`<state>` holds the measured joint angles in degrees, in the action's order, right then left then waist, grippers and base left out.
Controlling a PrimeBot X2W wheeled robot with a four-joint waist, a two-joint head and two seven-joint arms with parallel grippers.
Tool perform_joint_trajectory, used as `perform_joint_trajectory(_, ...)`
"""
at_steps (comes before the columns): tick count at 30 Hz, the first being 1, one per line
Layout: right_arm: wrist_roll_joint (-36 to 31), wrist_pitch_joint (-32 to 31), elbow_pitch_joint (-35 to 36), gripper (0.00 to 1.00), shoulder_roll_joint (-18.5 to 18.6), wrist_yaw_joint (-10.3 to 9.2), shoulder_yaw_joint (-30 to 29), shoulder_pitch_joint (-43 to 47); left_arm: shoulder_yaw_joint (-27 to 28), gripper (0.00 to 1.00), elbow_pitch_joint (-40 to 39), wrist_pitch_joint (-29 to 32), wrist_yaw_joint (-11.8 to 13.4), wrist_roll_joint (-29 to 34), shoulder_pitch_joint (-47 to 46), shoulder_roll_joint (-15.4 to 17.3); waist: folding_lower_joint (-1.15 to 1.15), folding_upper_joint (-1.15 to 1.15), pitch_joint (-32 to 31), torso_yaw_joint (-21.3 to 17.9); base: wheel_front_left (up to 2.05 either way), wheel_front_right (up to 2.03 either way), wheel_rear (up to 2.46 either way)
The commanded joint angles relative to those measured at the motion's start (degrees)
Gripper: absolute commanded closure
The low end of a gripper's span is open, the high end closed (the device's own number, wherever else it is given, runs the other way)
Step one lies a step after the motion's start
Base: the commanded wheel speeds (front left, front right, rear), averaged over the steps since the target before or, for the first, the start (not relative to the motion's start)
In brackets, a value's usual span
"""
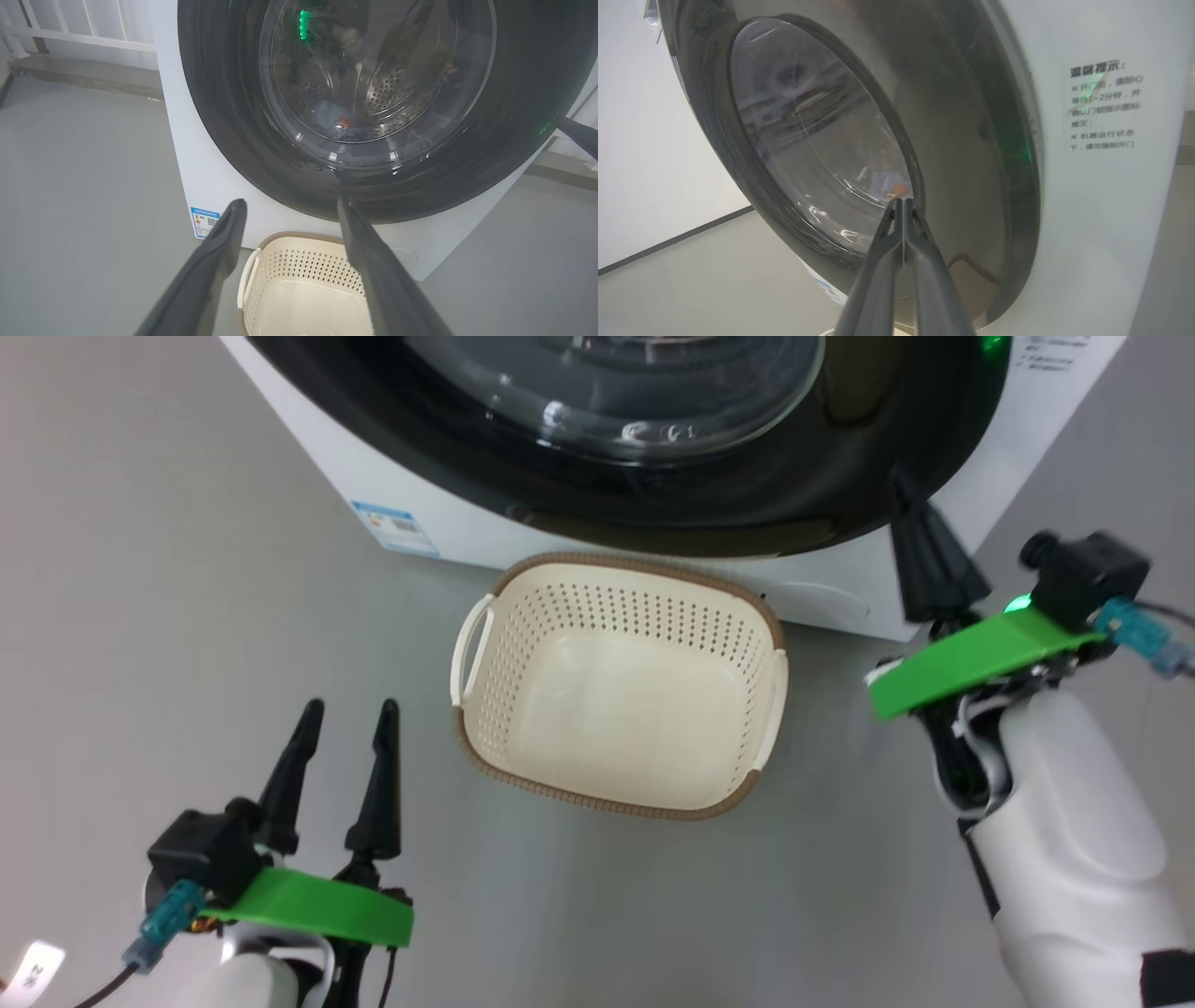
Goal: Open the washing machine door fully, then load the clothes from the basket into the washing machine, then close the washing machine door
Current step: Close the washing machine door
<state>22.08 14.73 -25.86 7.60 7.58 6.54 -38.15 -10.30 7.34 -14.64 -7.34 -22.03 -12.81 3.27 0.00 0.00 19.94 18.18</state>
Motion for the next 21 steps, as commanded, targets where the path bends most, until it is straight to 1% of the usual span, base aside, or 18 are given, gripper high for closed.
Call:
perform_joint_trajectory(1, 0.78, 0.27, 1.57, 0.0, -1.34, -0.09, 1.41, 1.38, 2.28, 0.0, -0.86, -0.36, -0.14, -0.27, 0.63, 1.79, 0.0, 0.0, -2.05, -1.68, 0.0, 0.0, 0.0)
perform_joint_trajectory(12, 1.37, 0.27, 2.1, 0.0, -2.23, -0.09, 2.59, 11.27, 4.16, 0.0, 1.66, -0.36, -0.14, -0.18, 4.02, 4.41, 0.0, 0.0, -7.86, -5.93, 0.0, 0.0, 0.0)
perform_joint_trajectory(21, 1.36, 0.27, 3.21, 0.0, -2.05, -0.09, 1.33, 17.21, 6.23, 0.0, 2.88, -0.36, -0.14, -0.85, 5.48, 6.04, 0.0, 0.0, -10.55, -10.84, 0.0, 0.0, 0.0)
